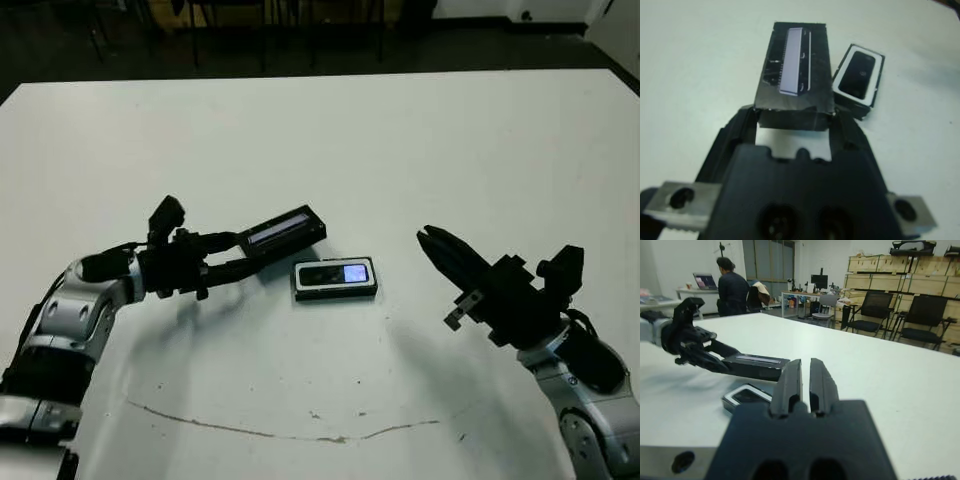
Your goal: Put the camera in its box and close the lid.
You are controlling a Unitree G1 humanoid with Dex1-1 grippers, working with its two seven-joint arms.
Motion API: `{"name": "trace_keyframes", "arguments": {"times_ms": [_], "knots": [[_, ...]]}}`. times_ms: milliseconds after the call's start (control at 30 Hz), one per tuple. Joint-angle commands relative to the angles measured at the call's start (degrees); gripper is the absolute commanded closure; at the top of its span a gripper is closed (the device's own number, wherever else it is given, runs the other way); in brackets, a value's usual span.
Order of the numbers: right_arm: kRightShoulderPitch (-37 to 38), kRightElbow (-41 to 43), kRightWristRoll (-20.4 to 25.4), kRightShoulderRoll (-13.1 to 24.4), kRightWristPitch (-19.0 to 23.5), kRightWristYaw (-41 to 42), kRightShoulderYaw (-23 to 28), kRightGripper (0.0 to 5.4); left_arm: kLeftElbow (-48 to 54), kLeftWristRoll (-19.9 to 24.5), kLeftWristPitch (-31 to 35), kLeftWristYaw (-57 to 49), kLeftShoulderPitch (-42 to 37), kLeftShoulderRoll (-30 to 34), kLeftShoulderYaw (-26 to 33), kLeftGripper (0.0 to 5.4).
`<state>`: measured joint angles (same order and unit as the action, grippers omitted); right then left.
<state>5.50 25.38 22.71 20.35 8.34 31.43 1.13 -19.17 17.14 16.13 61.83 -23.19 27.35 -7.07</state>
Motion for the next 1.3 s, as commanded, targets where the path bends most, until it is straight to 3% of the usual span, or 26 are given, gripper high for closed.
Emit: {"name": "trace_keyframes", "arguments": {"times_ms": [33,167,300,500,667,867,967,1300], "knots": [[0.1,-1.0,-1.6,1.2,1.1,-0.3,0.0,5.40,-3.5,-2.0,-0.2,1.7,-2.3,0.3,-1.5,2.94],[0.4,-1.8,-0.6,0.5,0.8,0.2,0.3,5.40,-6.8,-2.7,-1.6,4.1,-4.3,-0.5,-2.3,2.94],[-1.7,-17.0,-3.0,-1.0,-12.0,5.5,0.4,5.40,-9.5,-2.5,-2.9,7.2,-5.7,-0.8,-2.5,2.94],[-1.2,-16.7,-5.9,-0.4,-13.9,4.5,-0.1,5.40,-12.5,-1.3,-4.2,11.6,-6.9,-1.0,-1.4,2.94],[-2.7,-21.9,-2.9,-2.0,-16.8,7.8,0.0,5.40,-14.8,0.5,-5.6,12.9,-7.0,-1.9,1.3,2.94],[-2.5,-22.6,-1.9,-2.5,-16.5,8.4,0.2,5.40,-15.2,1.4,-5.6,14.5,-6.9,-2.5,2.6,2.94],[-2.7,-23.5,-2.3,-2.7,-18.0,8.8,0.2,5.40,-15.1,1.1,-5.1,15.5,-7.2,-2.7,2.3,2.94],[-2.5,-21.0,-3.5,-1.6,-16.7,7.6,0.2,5.40,-16.0,-2.2,-5.7,16.5,-8.1,-3.5,-1.4,2.94]]}}
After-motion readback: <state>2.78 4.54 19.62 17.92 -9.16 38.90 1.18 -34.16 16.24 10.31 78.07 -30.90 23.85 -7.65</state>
